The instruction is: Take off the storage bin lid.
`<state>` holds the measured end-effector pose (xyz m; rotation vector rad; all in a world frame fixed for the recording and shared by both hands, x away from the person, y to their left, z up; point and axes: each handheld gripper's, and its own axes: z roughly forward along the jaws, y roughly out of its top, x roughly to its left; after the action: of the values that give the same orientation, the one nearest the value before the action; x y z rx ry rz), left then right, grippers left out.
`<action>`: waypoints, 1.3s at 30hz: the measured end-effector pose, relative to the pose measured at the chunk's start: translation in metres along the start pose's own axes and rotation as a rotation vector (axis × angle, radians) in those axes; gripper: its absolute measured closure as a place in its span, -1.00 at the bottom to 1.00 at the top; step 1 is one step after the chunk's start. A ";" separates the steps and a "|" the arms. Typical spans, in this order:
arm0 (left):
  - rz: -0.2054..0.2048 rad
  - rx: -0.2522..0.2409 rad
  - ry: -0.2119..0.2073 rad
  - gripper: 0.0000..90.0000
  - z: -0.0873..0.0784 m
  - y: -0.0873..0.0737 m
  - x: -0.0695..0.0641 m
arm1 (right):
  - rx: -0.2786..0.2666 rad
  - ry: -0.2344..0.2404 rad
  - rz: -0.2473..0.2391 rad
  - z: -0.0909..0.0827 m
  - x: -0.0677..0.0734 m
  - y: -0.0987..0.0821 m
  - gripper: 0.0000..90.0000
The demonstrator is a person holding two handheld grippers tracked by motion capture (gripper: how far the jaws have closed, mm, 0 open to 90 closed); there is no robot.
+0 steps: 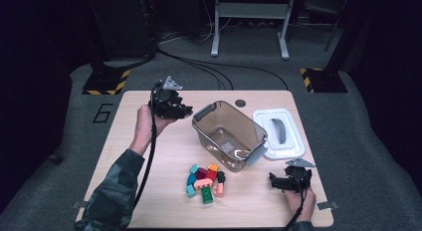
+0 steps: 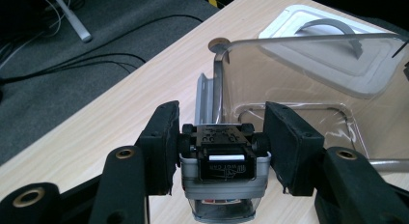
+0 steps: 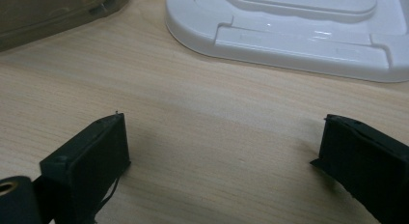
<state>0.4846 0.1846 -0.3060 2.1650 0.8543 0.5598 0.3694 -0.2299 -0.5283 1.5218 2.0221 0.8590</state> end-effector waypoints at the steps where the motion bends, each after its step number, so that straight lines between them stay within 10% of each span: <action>1: 0.000 0.000 0.000 0.08 0.000 0.000 0.000 | 0.000 0.000 0.000 0.000 0.000 0.000 -0.94; 21: 0.038 0.022 -0.080 0.08 0.043 0.021 -0.014 | 0.000 0.000 0.000 0.000 0.000 0.000 -0.94; 39: 0.098 0.152 -0.116 0.08 0.084 0.010 -0.032 | -0.003 0.000 0.008 0.000 0.000 0.000 -0.94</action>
<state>0.5183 0.1167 -0.3560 2.3624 0.7524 0.4239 0.3692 -0.2295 -0.5284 1.5287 2.0155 0.8645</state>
